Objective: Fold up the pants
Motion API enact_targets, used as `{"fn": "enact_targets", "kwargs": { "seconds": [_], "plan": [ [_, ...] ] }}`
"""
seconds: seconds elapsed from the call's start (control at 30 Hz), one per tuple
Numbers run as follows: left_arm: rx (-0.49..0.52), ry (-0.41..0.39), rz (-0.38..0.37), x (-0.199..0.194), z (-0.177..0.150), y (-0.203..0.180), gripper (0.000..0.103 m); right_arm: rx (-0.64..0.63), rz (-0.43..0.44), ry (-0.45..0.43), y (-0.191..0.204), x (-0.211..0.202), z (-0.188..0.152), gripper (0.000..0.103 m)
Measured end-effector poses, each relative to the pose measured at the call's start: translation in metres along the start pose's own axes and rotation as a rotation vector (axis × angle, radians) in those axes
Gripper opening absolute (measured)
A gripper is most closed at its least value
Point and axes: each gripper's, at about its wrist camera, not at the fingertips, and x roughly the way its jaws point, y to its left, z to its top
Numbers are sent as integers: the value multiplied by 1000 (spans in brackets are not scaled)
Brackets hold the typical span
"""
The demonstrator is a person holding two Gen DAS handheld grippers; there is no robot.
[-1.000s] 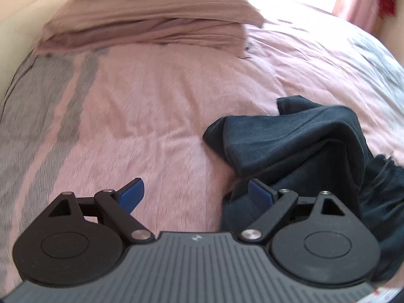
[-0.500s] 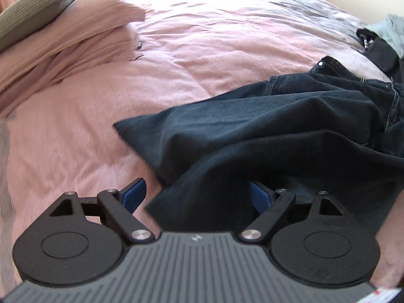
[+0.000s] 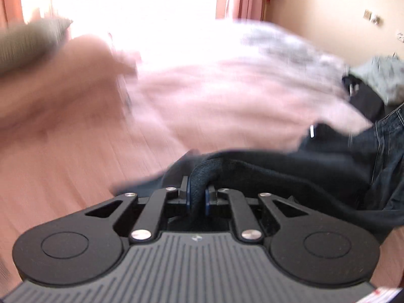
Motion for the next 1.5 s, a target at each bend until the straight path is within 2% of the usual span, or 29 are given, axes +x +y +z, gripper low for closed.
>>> {"fn": "enact_targets", "kwargs": {
  "seconds": [0.13, 0.2, 0.27, 0.3, 0.37, 0.43, 0.53, 0.6, 0.7, 0.77, 0.83, 0.97, 1.13, 1.23, 1.33, 1.43, 1.47, 1.5],
  "plan": [
    [34, -137, 90, -48, 66, 38, 9, -32, 175, -84, 52, -12, 16, 1],
    [84, -189, 150, -75, 89, 52, 9, -37, 265, -130, 75, -23, 24, 1],
    [96, -210, 198, -101, 103, 65, 10, -46, 327, -154, 90, -33, 28, 1],
    [95, -196, 206, -112, 106, 71, 14, -56, 338, -157, 95, -39, 31, 1],
    [117, -134, 210, -131, 101, 80, 26, -73, 306, -132, 94, -45, 28, 1],
    [122, -60, 234, -142, 73, 88, 38, -66, 216, -68, 80, -43, 19, 1],
    [2, 95, 234, -140, 8, 101, 42, -44, 36, 55, 45, -28, -1, 1],
    [-151, 183, 228, -137, -44, 110, 42, -20, -51, 120, 20, -14, -18, 1],
    [-396, 274, 223, -126, -107, 114, 42, 16, -197, 225, -9, 12, -45, 1],
    [-490, 313, 233, -116, -133, 113, 42, 37, -251, 217, -24, 16, -57, 1],
    [-547, 346, 240, -101, -142, 115, 42, 58, -271, 206, -33, 19, -58, 1],
    [-555, 313, 260, -65, -113, 124, 45, 38, -273, 206, -32, 20, -51, 1],
    [-632, 251, 292, -7, -48, 152, 59, 36, -266, 205, -25, 24, -49, 1],
    [-647, 244, 325, 34, -11, 170, 63, 43, -269, 199, -24, 25, -48, 1],
    [-677, 276, 353, 77, 16, 190, 66, 38, -279, 193, -23, 24, -50, 1],
    [-713, 369, 395, 118, 22, 209, 66, 50, -292, 187, -27, 21, -54, 1],
    [-722, 402, 408, 128, 20, 214, 64, 54, -296, 184, -28, 20, -55, 1],
    [-732, 433, 425, 135, 16, 218, 53, 57, -302, 182, -29, 19, -57, 1]
  ]
}}
